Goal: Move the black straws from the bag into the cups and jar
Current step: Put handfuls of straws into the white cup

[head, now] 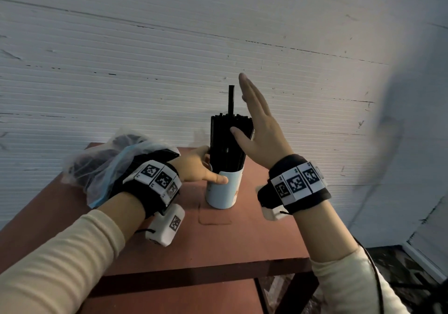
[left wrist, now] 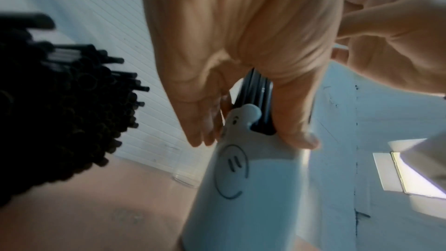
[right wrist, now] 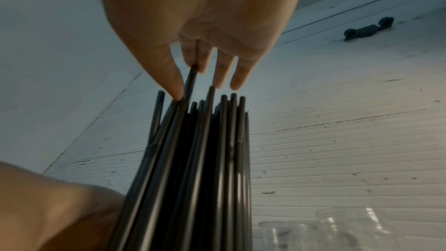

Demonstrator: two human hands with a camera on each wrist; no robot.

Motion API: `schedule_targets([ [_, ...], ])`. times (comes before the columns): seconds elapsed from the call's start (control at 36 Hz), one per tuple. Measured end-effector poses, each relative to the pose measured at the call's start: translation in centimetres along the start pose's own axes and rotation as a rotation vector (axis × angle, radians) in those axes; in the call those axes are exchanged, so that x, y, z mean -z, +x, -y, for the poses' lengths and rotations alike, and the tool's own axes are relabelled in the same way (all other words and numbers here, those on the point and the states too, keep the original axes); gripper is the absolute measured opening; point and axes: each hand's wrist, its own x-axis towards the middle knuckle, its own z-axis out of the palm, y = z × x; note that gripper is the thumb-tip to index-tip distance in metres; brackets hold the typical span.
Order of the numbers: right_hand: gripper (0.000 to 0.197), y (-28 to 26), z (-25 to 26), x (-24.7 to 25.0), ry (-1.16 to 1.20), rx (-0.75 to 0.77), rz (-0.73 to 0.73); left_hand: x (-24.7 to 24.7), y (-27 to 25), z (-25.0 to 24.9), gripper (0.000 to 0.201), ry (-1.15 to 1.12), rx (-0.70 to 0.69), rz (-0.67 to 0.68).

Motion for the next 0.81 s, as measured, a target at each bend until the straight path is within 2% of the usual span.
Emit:
schedule_targets([
  [0.08, 0.075, 0.4, 0.2, 0.1, -0.051, 0.001, 0.017, -0.5, 0.2, 0.1, 0.066, -0.016, -0.006, -0.062],
  [0.22, 0.046, -0.2, -0.6, -0.4, -0.129, -0.040, -0.068, -0.8, 0.6, 0.0, 0.064, 0.010, -0.001, -0.111],
  [0.31, 0.040, -1.5, -1.0, -1.4, -0.170, -0.058, -0.032, -0.8, 0.7, 0.0, 0.073, 0.006, 0.012, -0.134],
  [0.42, 0.043, -2.4, -1.1, -1.9, -0.123, -0.091, -0.016, -0.8, 0.8, 0.1, 0.094, 0.018, 0.037, -0.149],
  [0.58, 0.056, -1.9, -0.4, -1.8, -0.142, -0.130, 0.045, -0.9, 0.7, 0.2, 0.089, -0.006, 0.038, -0.145],
  [0.67, 0.055, -2.2, -0.6, -2.3, -0.165, -0.132, 0.087, -1.2, 0.5, 0.2, 0.093, -0.026, 0.045, -0.149],
  [0.81, 0.065, -2.6, -1.1, -2.4, -0.116, -0.149, 0.058, -1.7, 0.9, 0.8, 0.105, -0.096, 0.041, -0.143],
])
